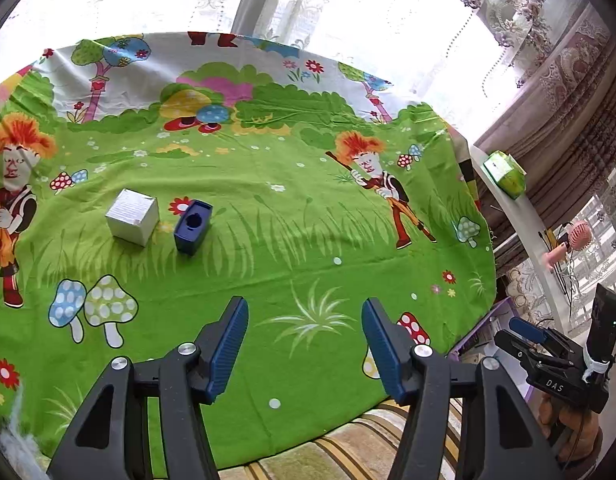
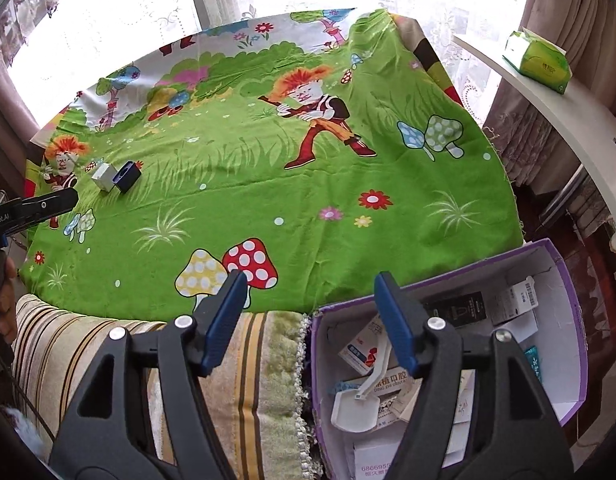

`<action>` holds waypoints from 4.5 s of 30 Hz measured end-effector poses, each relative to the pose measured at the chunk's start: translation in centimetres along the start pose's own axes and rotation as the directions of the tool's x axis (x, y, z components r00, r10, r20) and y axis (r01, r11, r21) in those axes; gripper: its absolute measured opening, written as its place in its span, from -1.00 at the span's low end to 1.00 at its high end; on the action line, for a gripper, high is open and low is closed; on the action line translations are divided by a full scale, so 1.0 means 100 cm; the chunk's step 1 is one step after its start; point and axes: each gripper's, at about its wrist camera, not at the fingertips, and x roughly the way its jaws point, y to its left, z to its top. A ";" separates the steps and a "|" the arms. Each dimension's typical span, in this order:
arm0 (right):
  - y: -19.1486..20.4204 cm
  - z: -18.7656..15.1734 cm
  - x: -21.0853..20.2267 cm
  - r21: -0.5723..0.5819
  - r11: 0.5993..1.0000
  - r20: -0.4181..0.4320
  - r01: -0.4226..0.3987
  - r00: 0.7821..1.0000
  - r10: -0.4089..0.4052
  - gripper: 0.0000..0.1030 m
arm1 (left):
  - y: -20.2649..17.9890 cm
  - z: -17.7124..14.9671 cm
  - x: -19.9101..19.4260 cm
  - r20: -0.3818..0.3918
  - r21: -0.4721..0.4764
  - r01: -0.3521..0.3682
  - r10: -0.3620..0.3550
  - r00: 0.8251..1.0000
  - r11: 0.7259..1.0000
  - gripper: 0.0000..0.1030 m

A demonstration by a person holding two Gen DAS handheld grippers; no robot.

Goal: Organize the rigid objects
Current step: 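Withdraw both open grippers and move toward white cube and navy holder, then grasp white cube box with left gripper while right grasps navy blue holder, then carry white cube and navy holder into purple box and release both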

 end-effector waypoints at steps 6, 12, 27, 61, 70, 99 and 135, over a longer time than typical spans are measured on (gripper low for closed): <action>0.049 0.026 0.020 -0.074 0.996 -0.001 -0.052 0.999 0.052 0.36 | 0.047 0.019 0.004 0.007 -0.029 -0.085 0.086 0.996 0.996 0.24; 0.092 0.047 0.040 -0.135 0.986 -0.020 -0.095 0.995 0.093 0.37 | 0.077 0.038 0.021 -0.012 -0.001 -0.143 0.143 0.990 0.990 0.26; 0.184 0.084 0.106 -0.243 0.954 -0.092 -0.177 0.983 0.159 0.48 | 0.122 0.069 0.082 -0.092 0.068 -0.209 0.215 0.972 0.976 0.36; 0.290 0.097 0.212 -0.188 0.967 -0.175 -0.171 0.975 0.138 0.18 | 0.167 0.056 0.043 -0.031 -0.158 -0.256 0.254 0.967 0.954 -0.03; 0.271 0.093 0.199 -0.224 0.958 -0.154 -0.179 0.977 0.146 -0.43 | 0.147 0.038 0.035 -0.026 -0.163 -0.225 0.224 0.974 0.961 -0.04; 0.120 0.017 0.036 -0.157 0.983 -0.002 -0.099 0.995 0.100 -0.43 | -0.047 -0.046 -0.007 0.037 0.057 -0.082 0.080 0.996 0.995 -0.04; -0.126 -0.103 -0.082 0.180 0.961 0.001 0.208 0.977 -0.212 -0.42 | -0.294 -0.147 0.031 -0.179 0.403 0.205 -0.143 0.973 0.892 -0.02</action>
